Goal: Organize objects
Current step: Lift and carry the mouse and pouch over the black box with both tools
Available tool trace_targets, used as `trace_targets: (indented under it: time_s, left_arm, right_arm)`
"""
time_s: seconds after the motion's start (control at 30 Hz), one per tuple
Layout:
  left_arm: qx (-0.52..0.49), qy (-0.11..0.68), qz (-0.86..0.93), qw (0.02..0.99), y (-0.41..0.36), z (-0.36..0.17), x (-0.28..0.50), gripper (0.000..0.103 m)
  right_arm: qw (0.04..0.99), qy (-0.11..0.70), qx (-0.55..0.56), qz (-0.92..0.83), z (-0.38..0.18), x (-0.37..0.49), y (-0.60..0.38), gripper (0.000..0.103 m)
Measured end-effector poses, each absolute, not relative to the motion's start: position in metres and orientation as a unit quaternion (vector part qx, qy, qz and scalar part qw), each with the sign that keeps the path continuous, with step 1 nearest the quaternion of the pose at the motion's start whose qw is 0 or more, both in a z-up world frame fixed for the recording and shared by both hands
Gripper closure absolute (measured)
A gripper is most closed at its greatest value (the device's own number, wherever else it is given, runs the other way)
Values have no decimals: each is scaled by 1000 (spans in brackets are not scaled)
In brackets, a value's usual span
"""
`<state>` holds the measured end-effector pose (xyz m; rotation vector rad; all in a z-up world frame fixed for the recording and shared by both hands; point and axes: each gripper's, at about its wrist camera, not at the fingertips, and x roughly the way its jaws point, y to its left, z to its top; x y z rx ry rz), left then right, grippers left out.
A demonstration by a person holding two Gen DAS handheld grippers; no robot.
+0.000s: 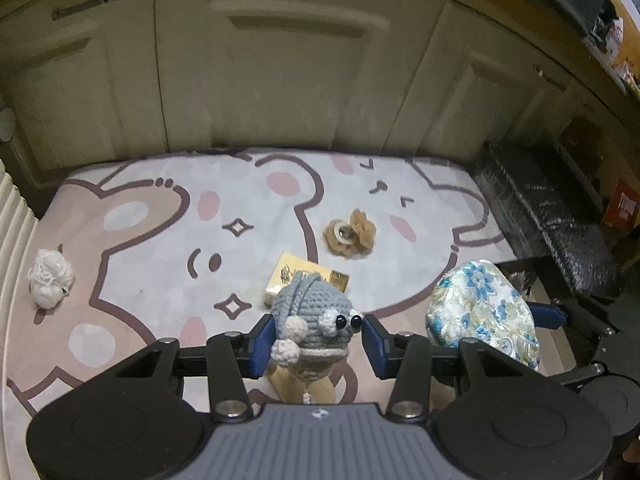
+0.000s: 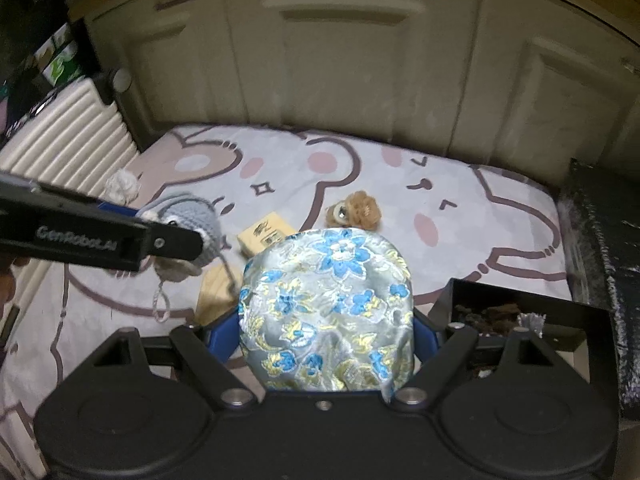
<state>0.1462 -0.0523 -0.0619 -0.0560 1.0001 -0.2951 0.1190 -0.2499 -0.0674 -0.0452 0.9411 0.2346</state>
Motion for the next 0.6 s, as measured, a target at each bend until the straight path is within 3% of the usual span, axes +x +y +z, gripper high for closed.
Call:
trace_targets:
  time_s: [0.6]
  left_arm:
    - [-31,437,-130,889,-52,-33,132,55]
  right_arm:
    - [910,408,39,54,-34,112,-277,19]
